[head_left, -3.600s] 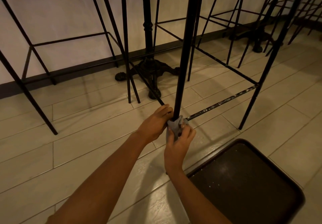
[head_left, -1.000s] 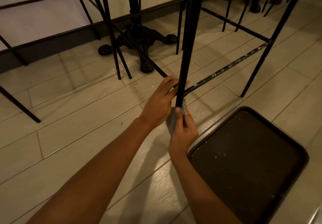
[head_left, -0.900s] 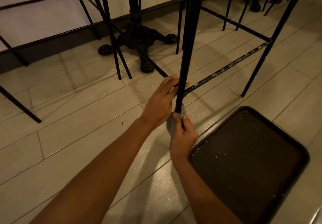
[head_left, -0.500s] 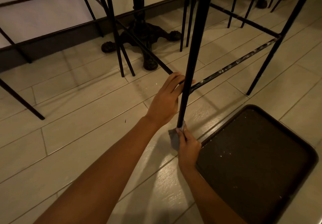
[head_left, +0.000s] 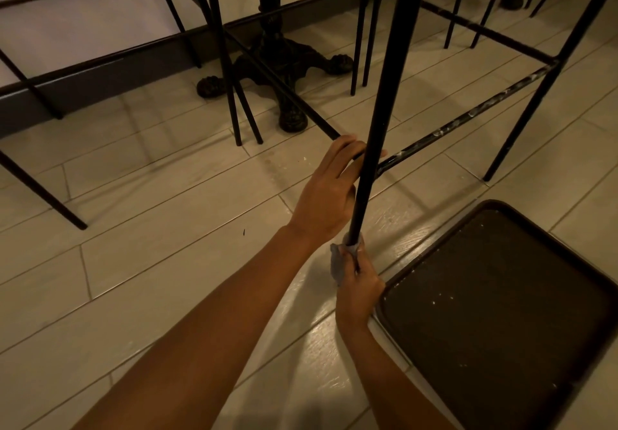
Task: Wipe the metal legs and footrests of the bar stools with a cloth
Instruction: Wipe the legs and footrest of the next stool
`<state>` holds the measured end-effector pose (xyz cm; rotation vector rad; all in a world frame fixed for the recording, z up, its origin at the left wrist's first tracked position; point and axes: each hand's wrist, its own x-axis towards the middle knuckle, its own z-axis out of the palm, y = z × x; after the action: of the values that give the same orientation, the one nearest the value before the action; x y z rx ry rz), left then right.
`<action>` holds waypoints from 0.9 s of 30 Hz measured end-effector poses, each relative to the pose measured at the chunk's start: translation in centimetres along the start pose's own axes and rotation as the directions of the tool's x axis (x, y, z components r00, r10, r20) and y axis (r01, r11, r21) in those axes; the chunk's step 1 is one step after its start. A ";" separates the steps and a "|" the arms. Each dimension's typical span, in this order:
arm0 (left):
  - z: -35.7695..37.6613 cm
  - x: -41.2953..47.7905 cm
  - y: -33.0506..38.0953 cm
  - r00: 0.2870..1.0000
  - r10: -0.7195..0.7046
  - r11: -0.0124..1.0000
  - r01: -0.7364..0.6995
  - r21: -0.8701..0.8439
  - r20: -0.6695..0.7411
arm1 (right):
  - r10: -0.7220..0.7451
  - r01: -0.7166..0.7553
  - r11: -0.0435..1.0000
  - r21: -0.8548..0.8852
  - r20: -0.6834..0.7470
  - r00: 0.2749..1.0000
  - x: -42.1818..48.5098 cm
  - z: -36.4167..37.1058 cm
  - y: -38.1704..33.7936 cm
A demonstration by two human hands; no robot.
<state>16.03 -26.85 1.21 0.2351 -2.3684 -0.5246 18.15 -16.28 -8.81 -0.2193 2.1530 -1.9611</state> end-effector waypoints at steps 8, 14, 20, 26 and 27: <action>0.2 -0.1 -0.1 1.000 0.002 1.000 -0.002 -0.005 -0.021 | 0.048 -0.041 0.992 -0.123 0.057 0.997 -0.2 -0.5 2.2; 0.0 -0.3 -0.1 1.000 -0.012 1.000 0.012 -0.004 0.000 | 0.110 -0.098 0.981 -0.166 0.063 0.992 -0.2 -1.0 2.0; 0.0 -0.3 0.3 0.999 -0.036 0.999 0.036 -0.020 0.002 | 0.060 -0.067 0.993 -0.094 -0.082 0.995 -0.8 -0.6 0.7; 0.1 -0.1 0.4 0.999 -0.045 0.998 0.045 -0.038 -0.007 | 0.090 -0.099 0.983 -0.153 -0.070 0.994 -0.6 -0.3 1.8; 0.1 -0.2 0.4 0.999 -0.045 0.998 0.044 -0.037 -0.014 | 0.086 -0.096 0.977 -0.188 -0.062 0.994 -0.5 -0.4 2.0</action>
<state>16.07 -26.40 1.22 0.2748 -2.3419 -0.5847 18.66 -15.59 -10.75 -0.0979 2.3422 -1.7306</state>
